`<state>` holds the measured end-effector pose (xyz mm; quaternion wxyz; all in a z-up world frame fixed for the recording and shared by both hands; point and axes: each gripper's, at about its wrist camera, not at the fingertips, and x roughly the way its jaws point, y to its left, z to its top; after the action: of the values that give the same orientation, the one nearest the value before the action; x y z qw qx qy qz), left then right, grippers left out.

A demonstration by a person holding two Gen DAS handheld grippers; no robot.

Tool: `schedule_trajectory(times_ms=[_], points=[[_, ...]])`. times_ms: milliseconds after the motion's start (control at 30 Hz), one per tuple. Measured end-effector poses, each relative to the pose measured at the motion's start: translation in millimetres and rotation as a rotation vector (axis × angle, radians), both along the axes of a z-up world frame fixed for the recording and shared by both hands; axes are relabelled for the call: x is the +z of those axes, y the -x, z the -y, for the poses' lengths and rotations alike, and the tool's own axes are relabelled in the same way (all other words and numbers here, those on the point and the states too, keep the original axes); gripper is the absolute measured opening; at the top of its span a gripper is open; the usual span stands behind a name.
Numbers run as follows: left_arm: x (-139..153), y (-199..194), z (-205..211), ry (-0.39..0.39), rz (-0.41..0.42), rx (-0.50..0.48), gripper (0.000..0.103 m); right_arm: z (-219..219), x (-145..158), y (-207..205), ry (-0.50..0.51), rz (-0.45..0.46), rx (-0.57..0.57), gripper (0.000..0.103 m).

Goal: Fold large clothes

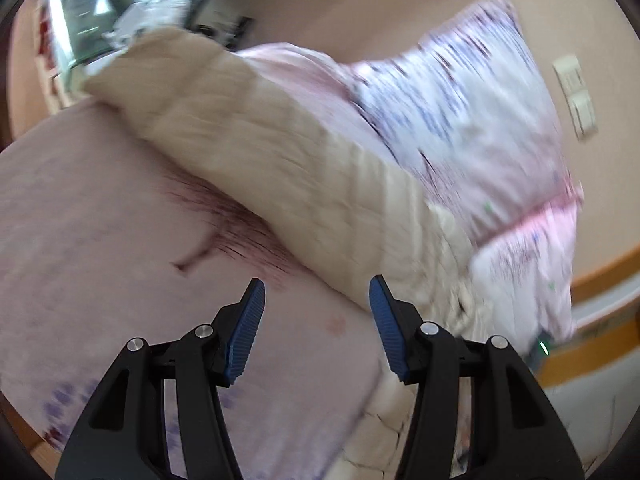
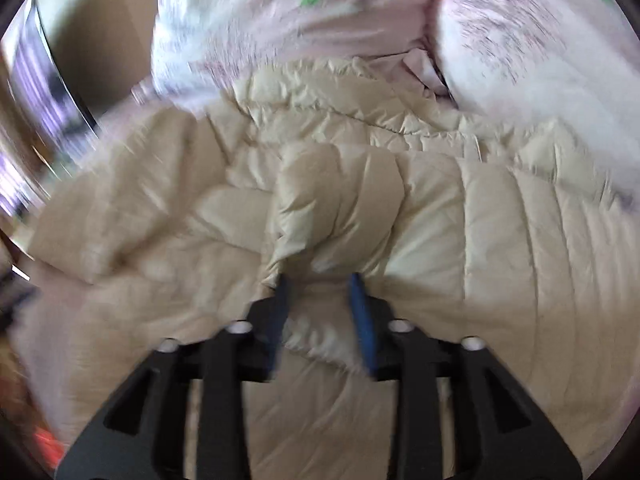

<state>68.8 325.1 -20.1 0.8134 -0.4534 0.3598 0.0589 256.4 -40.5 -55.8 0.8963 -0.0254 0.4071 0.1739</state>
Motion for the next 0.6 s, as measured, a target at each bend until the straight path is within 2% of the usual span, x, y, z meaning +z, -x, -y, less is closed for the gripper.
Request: schedule_trajectory(times_ms=[33, 67, 267, 467, 567, 600], points=[[-3, 1, -8, 0.015, 0.004, 0.033, 0.054, 6, 5, 4, -0.035, -0.002, -0.003, 0.059], [-5, 1, -12, 0.025, 0.006, 0.055, 0.054, 16, 13, 12, -0.075, 0.002, -0.008, 0.06], [-22, -12, -38, 0.111, 0.001, 0.163, 0.054, 56, 34, 46, -0.175, 0.004, -0.008, 0.063], [-32, -14, -51, 0.19, 0.012, 0.234, 0.054, 78, 29, 51, -0.206, -0.032, -0.03, 0.063], [-34, -13, -59, 0.216, 0.021, 0.274, 0.044, 84, 22, 50, -0.214, -0.047, -0.037, 0.063], [-35, -12, -62, 0.233, 0.023, 0.288, 0.037, 86, 20, 50, -0.217, -0.049, -0.041, 0.063]])
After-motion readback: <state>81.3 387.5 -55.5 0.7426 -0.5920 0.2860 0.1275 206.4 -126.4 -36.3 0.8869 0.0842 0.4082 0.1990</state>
